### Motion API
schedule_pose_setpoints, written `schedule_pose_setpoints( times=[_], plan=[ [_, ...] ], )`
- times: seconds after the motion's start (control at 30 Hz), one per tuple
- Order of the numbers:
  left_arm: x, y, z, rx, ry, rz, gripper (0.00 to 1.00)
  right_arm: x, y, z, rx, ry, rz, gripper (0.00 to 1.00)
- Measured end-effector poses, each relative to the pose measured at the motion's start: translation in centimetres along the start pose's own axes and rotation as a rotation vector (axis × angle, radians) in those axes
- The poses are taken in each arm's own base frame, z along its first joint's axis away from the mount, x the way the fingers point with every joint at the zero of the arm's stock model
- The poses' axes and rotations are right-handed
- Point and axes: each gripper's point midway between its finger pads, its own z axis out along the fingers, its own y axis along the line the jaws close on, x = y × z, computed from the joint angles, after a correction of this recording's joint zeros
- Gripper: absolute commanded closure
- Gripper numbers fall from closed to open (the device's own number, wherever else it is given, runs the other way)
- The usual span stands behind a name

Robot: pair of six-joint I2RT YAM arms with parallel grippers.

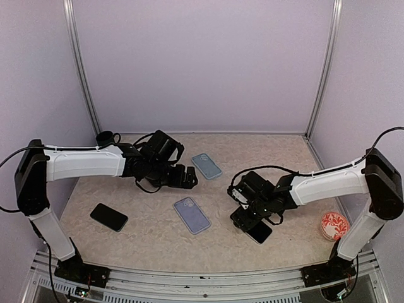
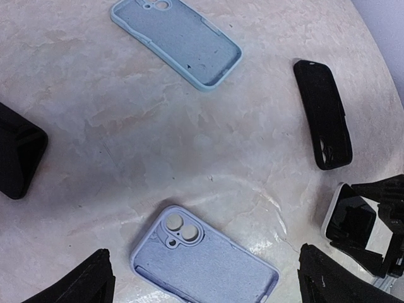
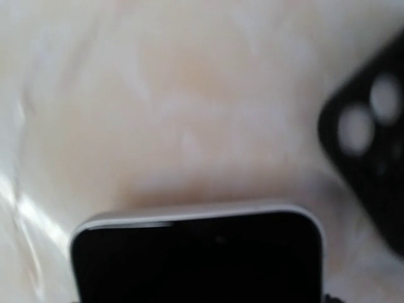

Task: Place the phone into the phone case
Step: Pick up the phone at the center of the board, then pass from the right arm to the left

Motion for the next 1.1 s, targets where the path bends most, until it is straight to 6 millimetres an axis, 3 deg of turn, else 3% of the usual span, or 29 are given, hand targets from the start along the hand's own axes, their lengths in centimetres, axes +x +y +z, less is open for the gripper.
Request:
schedule_pose_setpoints(
  times=[0.3, 0.47, 0.67, 0.87, 1.1],
  plan=[
    [2.2, -2.1, 1.0, 0.166, 0.048, -0.015, 0.02, -4.6, 0.5, -1.1, -0.004, -0.208, -0.011, 0.34],
    [1.7, -4.2, 0.7, 0.282, 0.035, -0.019, 0.06, -6.3, 0.6, -2.8, -0.022, -0.324, -0.006, 0.34],
    [1.1, -6.7, 1.2, 0.375, 0.042, -0.006, 0.09, -7.3, 1.0, -4.2, -0.040, -0.403, -0.019, 0.34],
    [1.8, -9.3, 2.9, 0.435, 0.094, 0.021, 0.11, -7.7, 1.6, -4.8, -0.053, -0.440, -0.037, 0.35],
    [2.2, -11.2, 3.0, 0.494, 0.125, 0.044, 0.13, -7.6, 2.1, -4.9, -0.061, -0.458, -0.054, 0.34]
  ],
)
